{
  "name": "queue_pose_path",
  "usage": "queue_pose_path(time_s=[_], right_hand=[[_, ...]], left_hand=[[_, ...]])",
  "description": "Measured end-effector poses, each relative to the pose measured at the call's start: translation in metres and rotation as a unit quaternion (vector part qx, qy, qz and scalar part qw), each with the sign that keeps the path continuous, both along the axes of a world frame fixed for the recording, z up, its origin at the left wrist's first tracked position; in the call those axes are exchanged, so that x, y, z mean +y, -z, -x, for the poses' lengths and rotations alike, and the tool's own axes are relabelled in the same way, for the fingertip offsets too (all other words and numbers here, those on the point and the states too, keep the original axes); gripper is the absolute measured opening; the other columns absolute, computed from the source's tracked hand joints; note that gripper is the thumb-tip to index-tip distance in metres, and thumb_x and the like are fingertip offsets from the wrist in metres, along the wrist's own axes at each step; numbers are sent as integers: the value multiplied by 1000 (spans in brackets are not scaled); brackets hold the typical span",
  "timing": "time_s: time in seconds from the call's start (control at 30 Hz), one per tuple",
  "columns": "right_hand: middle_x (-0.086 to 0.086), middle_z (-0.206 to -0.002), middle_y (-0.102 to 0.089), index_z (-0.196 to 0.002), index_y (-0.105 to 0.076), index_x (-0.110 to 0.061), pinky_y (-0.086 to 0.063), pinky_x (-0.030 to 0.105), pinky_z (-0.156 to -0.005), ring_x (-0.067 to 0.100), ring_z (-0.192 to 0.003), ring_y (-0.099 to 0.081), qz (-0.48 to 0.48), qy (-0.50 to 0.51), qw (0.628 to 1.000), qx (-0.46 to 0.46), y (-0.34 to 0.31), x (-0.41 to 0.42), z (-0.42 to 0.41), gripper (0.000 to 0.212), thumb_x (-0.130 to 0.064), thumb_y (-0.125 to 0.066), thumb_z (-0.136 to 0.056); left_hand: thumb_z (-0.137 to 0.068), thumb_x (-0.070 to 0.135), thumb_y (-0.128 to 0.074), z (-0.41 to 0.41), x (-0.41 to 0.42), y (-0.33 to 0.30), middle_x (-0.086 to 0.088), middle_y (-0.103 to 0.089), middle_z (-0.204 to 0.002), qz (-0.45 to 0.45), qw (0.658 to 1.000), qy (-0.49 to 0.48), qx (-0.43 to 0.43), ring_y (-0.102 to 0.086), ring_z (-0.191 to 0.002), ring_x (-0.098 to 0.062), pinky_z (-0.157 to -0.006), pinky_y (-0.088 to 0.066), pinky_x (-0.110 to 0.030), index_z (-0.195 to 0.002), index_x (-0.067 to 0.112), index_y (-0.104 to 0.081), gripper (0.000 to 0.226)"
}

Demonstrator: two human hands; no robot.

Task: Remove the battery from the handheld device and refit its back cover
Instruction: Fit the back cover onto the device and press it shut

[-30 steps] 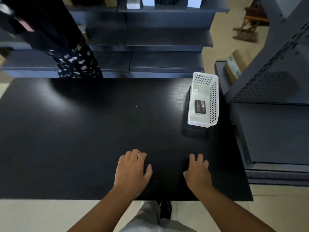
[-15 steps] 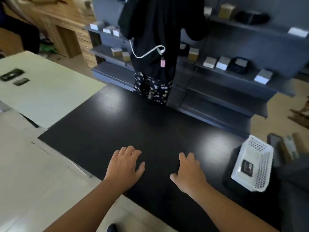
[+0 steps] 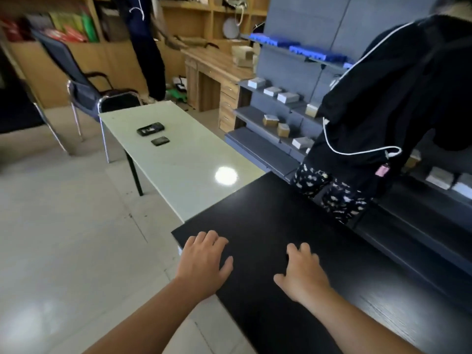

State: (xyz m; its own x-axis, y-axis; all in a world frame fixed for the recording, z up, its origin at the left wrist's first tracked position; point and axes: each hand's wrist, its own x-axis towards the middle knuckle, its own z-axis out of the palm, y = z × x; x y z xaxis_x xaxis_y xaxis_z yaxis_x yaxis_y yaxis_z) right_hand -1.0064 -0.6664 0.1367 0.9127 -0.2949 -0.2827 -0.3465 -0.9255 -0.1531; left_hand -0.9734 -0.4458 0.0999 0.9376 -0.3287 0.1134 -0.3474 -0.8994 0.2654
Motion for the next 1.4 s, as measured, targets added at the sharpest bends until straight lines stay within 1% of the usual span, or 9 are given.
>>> queue_pose_path(time_s=[0.13,0.2,0.33,0.47,0.6,0.8,0.93,1.07,1.4], right_hand=[[0,-133,-37,-134,-42,-23,-42,26,-64,22,-116,-44,-1,-48,999,4,-1,64,-68,57,-37,-71,-87],[0,-132,-37,-134,-42,-23,-42,27,-65,23,-117,-45,-2,-66,998,8,0,92,-99,57,-37,-71,-87],[2,-134,-37,-136,-40,-23,-46,28,-70,24,-118,-44,-9,-100,995,9,10,139,-162,60,-37,-71,-87],[4,-135,-36,-137,-39,-21,-43,27,-71,27,-121,-44,-14,-138,990,13,23,175,-231,60,-38,-70,-88],[5,-132,-36,-135,-39,-19,-41,27,-71,28,-118,-45,-26,-179,983,26,30,206,-297,57,-40,-68,-90],[8,-141,-32,-140,-34,-18,-38,29,-70,30,-122,-42,-42,-200,978,29,26,260,-386,61,-40,-66,-92],[6,-134,-34,-133,-38,-18,-39,31,-69,29,-119,-42,-28,-197,980,33,27,300,-433,54,-39,-66,-91],[4,-130,-36,-133,-39,-20,-39,30,-69,27,-117,-43,-15,-167,986,21,29,347,-490,53,-40,-65,-91],[4,-138,-33,-134,-38,-20,-40,29,-70,26,-120,-40,-19,-88,996,24,22,469,-632,52,-35,-63,-91]], left_hand=[[-96,52,-42,-51,59,1,7,-60,-124,-1,1000,-11,18,-55,-115,-17,-106,-42,-35,-135,26,-57,49],[-97,52,-42,-75,82,2,6,-60,-126,3,1000,-22,21,-55,-116,-17,-107,-41,-35,-135,25,-57,49],[-96,52,-39,-125,118,13,7,-62,-121,-12,998,-59,22,-57,-112,-17,-104,-43,-34,-129,26,-61,48],[-91,54,-33,-182,151,27,6,-64,-118,-16,997,-76,25,-60,-110,-19,-101,-46,-36,-129,25,-63,57],[-89,54,-40,-234,189,28,6,-67,-107,-25,993,-110,19,-64,-99,-19,-92,-53,-37,-120,24,-69,51],[-88,53,-43,-315,245,21,4,-68,-103,-36,990,-133,30,-65,-96,-21,-89,-54,-39,-115,23,-70,49],[-87,53,-43,-370,282,31,5,-68,-101,-28,992,-121,26,-66,-94,-20,-88,-54,-39,-114,24,-71,48],[-84,51,-49,-434,329,44,5,-67,-94,-27,996,-80,15,-66,-86,-20,-80,-57,-39,-106,24,-73,42],[-83,50,-50,-611,449,37,6,-68,-94,-35,999,15,8,-66,-84,-19,-78,-57,-36,-104,25,-73,39]])
